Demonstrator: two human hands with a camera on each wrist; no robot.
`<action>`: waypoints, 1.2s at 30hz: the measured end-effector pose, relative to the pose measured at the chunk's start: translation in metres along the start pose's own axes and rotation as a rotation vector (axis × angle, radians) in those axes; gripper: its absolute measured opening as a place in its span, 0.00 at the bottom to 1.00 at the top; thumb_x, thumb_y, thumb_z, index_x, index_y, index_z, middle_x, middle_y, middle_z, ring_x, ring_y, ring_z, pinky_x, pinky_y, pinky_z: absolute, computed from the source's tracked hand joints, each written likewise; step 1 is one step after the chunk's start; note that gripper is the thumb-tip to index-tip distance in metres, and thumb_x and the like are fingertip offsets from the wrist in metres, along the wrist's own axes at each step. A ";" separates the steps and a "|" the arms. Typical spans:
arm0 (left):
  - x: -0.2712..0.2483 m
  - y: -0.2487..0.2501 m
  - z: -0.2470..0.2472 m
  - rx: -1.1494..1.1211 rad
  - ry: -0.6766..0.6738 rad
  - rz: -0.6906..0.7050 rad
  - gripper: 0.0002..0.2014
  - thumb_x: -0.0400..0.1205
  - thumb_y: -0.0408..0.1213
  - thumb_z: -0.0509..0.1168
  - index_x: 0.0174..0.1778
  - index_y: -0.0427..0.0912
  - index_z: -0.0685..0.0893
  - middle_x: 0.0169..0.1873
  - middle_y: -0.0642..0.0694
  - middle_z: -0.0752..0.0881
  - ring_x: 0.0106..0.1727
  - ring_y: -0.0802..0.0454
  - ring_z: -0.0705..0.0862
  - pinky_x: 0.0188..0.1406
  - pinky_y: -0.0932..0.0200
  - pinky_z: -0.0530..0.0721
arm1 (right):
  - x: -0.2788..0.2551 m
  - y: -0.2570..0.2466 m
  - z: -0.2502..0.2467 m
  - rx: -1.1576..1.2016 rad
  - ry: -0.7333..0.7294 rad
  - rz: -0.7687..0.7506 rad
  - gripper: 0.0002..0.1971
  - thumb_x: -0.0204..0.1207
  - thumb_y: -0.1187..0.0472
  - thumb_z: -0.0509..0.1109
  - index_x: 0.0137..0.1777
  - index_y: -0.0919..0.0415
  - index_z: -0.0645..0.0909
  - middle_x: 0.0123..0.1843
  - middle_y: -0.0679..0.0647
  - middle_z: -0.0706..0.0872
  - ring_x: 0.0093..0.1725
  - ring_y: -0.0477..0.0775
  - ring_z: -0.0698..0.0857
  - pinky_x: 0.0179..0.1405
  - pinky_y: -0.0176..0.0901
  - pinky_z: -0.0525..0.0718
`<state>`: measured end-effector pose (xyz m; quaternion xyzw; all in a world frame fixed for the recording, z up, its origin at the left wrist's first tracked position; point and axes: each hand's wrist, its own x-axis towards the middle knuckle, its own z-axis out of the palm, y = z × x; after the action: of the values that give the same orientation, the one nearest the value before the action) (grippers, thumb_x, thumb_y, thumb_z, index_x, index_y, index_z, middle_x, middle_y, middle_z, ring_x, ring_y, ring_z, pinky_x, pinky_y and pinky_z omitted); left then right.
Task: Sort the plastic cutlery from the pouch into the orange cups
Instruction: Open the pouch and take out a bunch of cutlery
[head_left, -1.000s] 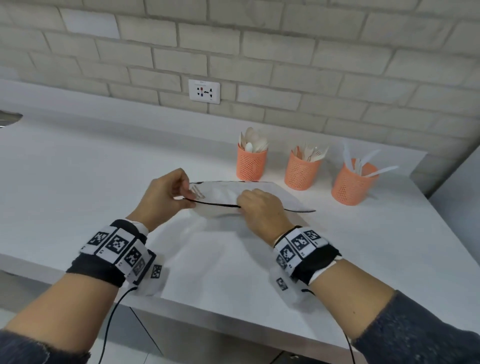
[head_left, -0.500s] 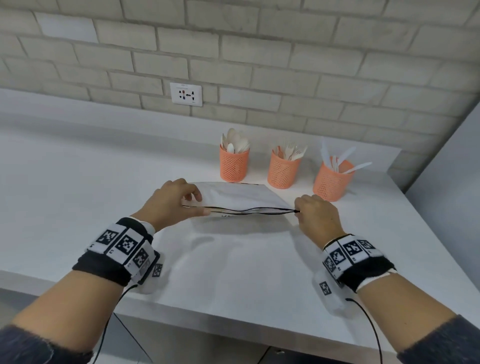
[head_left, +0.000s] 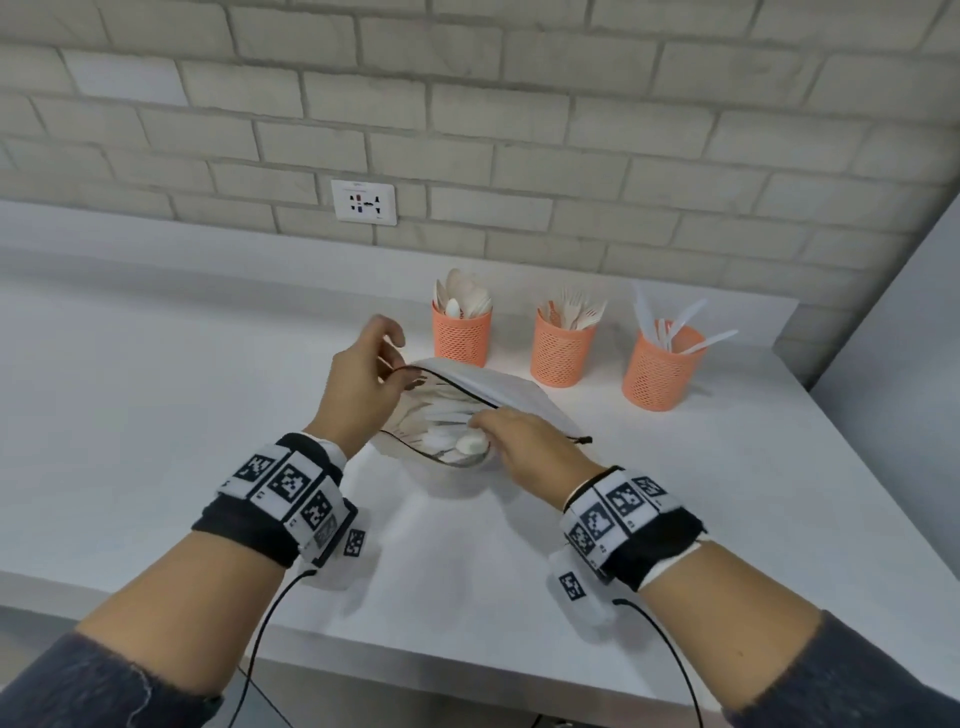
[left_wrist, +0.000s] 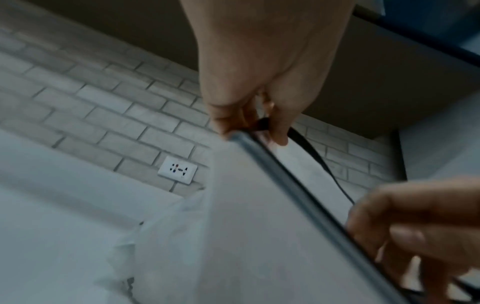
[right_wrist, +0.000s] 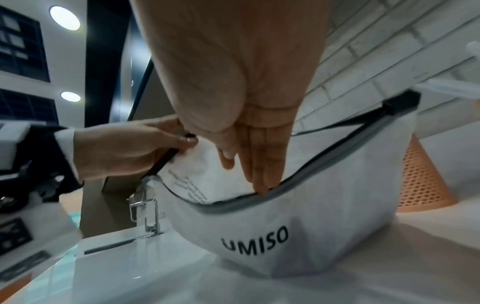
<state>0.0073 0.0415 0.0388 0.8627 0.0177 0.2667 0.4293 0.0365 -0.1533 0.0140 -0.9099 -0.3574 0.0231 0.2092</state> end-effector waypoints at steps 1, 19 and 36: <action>-0.001 0.000 0.000 0.049 0.007 0.105 0.09 0.74 0.19 0.65 0.40 0.37 0.77 0.36 0.41 0.80 0.32 0.50 0.78 0.32 0.77 0.72 | 0.003 -0.003 0.001 -0.044 -0.028 0.041 0.20 0.80 0.68 0.57 0.71 0.55 0.72 0.66 0.60 0.81 0.65 0.61 0.79 0.59 0.45 0.75; -0.002 -0.018 -0.007 0.430 -0.536 0.060 0.46 0.70 0.22 0.68 0.79 0.57 0.55 0.79 0.47 0.52 0.36 0.55 0.71 0.24 0.72 0.69 | 0.073 0.018 0.020 -0.280 -0.382 0.189 0.58 0.65 0.55 0.79 0.82 0.57 0.38 0.84 0.58 0.48 0.83 0.60 0.52 0.81 0.53 0.57; 0.011 -0.029 -0.023 0.370 -0.602 -0.018 0.44 0.71 0.19 0.63 0.79 0.59 0.58 0.79 0.46 0.51 0.42 0.48 0.78 0.26 0.71 0.73 | 0.091 0.018 0.013 -0.154 -0.406 0.080 0.34 0.59 0.60 0.81 0.66 0.60 0.74 0.63 0.58 0.77 0.60 0.57 0.76 0.55 0.43 0.73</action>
<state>0.0121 0.0796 0.0331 0.9656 -0.0542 -0.0110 0.2542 0.1131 -0.1007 0.0051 -0.9133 -0.3563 0.1871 0.0618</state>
